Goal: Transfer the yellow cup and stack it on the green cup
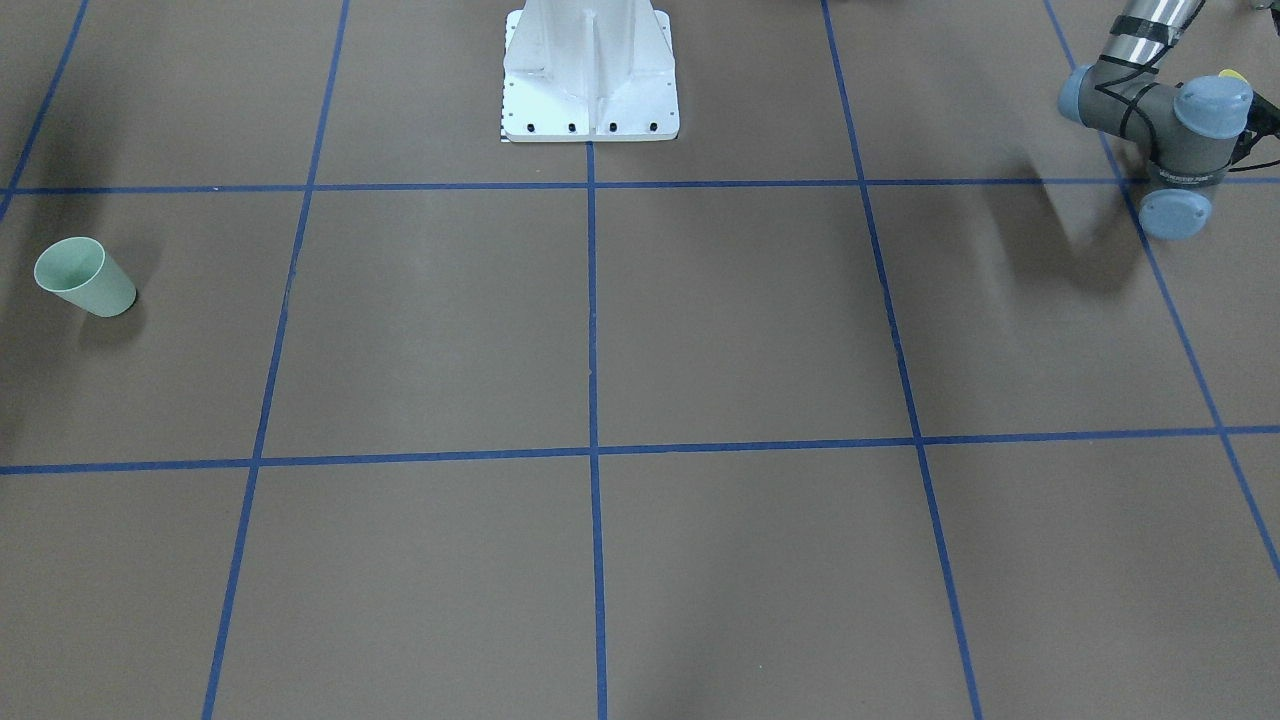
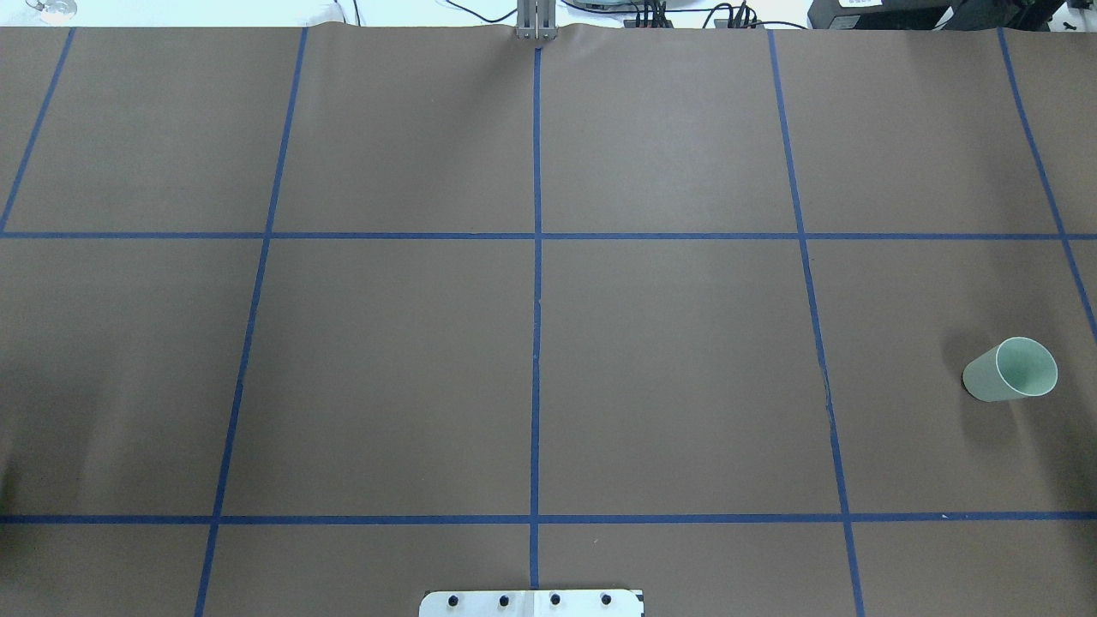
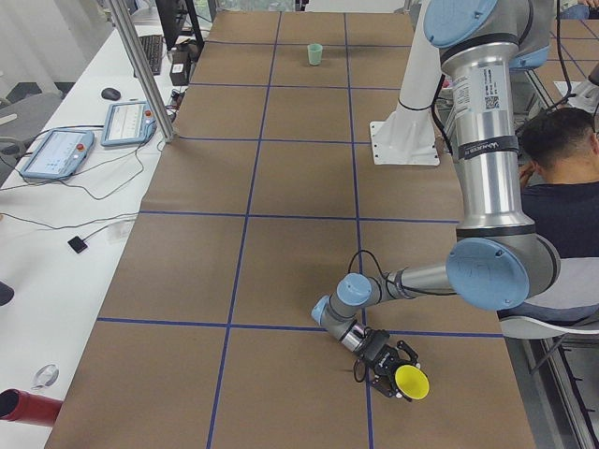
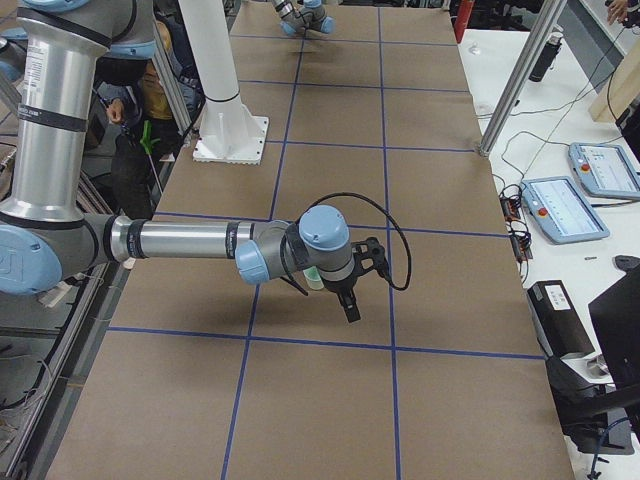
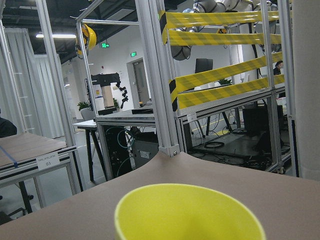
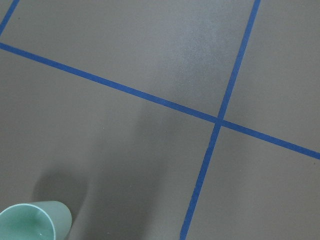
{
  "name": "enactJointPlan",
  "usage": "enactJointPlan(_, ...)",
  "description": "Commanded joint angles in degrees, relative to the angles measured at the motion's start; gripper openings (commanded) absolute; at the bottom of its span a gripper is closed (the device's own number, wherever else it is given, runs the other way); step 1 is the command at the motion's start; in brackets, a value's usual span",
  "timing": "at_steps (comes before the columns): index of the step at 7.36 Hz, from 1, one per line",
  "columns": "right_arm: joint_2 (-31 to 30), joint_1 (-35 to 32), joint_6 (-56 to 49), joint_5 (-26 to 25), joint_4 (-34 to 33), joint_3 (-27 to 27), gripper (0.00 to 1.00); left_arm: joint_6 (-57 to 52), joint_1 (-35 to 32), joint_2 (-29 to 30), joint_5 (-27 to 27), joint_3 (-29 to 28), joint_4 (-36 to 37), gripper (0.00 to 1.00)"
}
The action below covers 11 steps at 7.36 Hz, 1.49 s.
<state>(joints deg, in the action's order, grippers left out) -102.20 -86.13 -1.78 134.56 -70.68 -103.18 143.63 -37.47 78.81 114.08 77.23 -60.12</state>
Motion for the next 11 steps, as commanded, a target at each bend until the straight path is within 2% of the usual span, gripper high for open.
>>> enactJointPlan(1, 0.2, 0.1, 0.2, 0.0, -0.1, 0.1, 1.00, -4.0, -0.5, -1.9, -5.5, 3.2, 0.1, 0.20)
enactJointPlan(2, 0.2, 0.1, 0.2, 0.0, -0.1, 0.1, 1.00, -6.3, -0.9, -2.5, -9.0, 4.1, 0.1, 0.20)
enactJointPlan(6, 0.2, 0.0, 0.3, 0.5, -0.1, 0.2, 1.00, -17.7, -9.8, -1.9, -29.9, 4.1, -0.9, 0.19)
enactJointPlan(9, 0.5, 0.0, 0.4, 0.4, -0.1, 0.3, 1.00, -26.8, -13.8, -1.8, -41.4, 4.1, -9.0, 0.19)
enactJointPlan(11, 0.5, 0.0, 0.4, 0.4, -0.1, 0.3, 1.00, -31.4, -16.3, -1.9, -44.3, 4.2, -11.1, 0.19)
